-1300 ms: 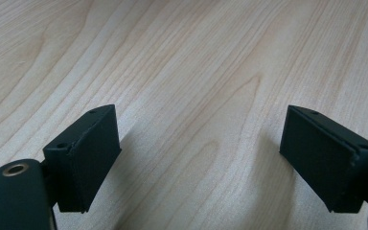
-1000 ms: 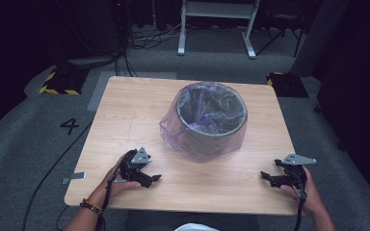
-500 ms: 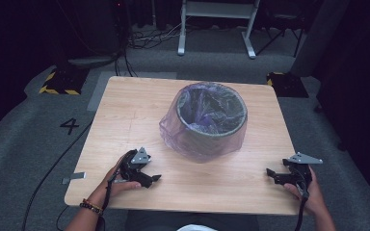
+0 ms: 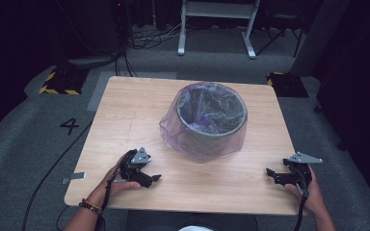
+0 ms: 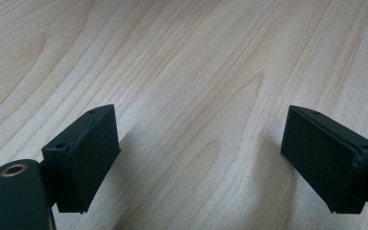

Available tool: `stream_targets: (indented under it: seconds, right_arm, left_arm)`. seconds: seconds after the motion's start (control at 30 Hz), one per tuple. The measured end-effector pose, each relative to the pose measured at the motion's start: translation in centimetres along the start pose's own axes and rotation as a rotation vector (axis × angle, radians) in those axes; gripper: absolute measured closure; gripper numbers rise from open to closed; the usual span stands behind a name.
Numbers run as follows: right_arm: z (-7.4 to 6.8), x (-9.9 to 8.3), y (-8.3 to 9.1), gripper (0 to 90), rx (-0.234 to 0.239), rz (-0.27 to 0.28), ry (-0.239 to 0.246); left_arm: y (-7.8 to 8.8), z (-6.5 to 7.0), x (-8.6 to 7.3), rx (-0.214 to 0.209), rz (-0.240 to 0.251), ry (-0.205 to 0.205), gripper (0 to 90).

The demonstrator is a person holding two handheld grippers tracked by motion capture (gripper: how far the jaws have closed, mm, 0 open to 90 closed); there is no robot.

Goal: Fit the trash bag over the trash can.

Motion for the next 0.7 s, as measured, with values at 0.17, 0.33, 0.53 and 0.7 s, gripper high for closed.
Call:
stream_targets:
  seconds: [0.17,0.33,0.53,0.7]
  right_arm:
    - [0.00,0.01,-0.01,11.2,0.002,0.000,0.000]
    - [0.02,0.02,-0.02,11.1,0.004,0.000,0.001]
    - [0.02,0.02,-0.02,11.1,0.004,0.000,0.002]
    - [0.02,0.02,-0.02,11.1,0.004,0.000,0.002]
  left_arm:
    - [0.00,0.00,0.00,-0.001,0.000,0.000,12.7]
    - [-0.02,-0.07,0.04,-0.002,-0.002,-0.003,12.6]
    - [-0.03,-0.12,0.07,0.002,-0.002,0.000,12.6]
    - [-0.05,-0.14,0.09,-0.001,-0.002,0.000,12.5]
Point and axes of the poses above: each handheld gripper's, and its own axes: y roughly backward along the jaws, x roughly out of its top, z roughly to its right, the point moved 6 cm from there along -y, roughly forward along the jaws, and after that the axes turned 13 degrees about -z, right-handed, at the moved point
